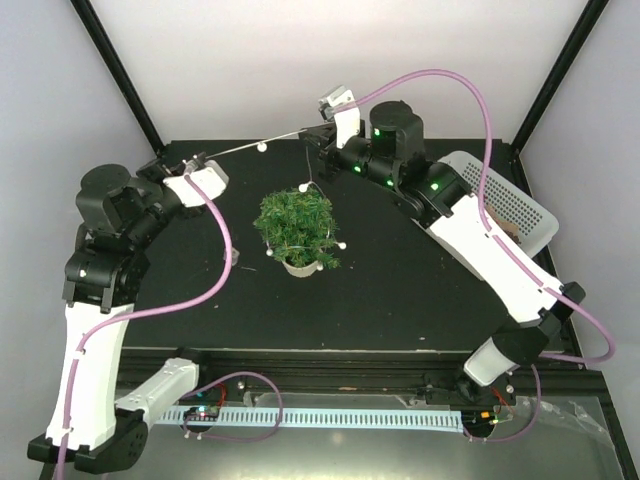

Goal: Decorate the small christmas tree

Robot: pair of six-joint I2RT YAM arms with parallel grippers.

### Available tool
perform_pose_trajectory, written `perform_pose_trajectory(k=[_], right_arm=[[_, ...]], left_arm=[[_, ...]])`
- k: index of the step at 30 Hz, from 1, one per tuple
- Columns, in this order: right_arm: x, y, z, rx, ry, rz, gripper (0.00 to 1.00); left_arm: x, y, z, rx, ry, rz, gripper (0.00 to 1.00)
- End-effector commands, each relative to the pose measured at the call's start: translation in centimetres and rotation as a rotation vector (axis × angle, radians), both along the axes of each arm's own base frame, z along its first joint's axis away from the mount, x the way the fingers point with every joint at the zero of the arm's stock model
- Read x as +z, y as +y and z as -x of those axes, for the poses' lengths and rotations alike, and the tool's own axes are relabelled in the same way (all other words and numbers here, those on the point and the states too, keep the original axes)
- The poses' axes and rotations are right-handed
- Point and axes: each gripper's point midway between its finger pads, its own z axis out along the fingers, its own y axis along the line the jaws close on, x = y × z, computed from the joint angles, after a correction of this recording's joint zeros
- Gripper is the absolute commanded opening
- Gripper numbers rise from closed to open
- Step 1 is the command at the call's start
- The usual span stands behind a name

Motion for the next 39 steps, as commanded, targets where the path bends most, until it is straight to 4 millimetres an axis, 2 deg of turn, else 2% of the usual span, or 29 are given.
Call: perform_pose_trajectory(k=[1, 5, 11, 15, 21, 29, 34, 39], right_arm=[[1.7, -5.6, -4.8, -0.3, -0.037, 0.013, 0.01], [0.1, -4.7, -6.2, -0.312, -0.01, 0.043, 0.01], [-0.9, -3.6, -8.2, -0.333, 0.003, 0.078, 0.01], [-1.4, -2.6, -9.5, -0.332, 0.011, 0.092, 0.01], [-3.5, -1.2, -11.2, -0.328, 0.048, 0.115, 0.01], [-5.4, 0.3, -11.5, -0.277, 0.094, 0.118, 0.01], [-6.9, 1.3, -11.5, -0.232, 0.125, 0.134, 0.02], [-8.4, 2.4, -12.2, -0.21, 0.154, 0.152, 0.03]], left_arm=[[-0.3, 5.5, -0.6, 0.249, 0.012, -0.021, 0.02], [-0.6, 5.7, -1.9, 0.245, 0.028, -0.017, 0.02], [-1.4, 6.4, -3.8, 0.243, 0.078, 0.015, 0.01], [-2.3, 6.8, -4.3, 0.232, 0.11, 0.031, 0.02], [-4.0, 7.2, -4.5, 0.222, 0.17, 0.055, 0.02], [-6.0, 7.3, -3.2, 0.162, 0.268, 0.094, 0.02], [-9.2, 6.5, -1.4, 0.095, 0.398, 0.1, 0.02], [-12.0, 6.7, -0.9, 0.097, 0.474, 0.112, 0.02]])
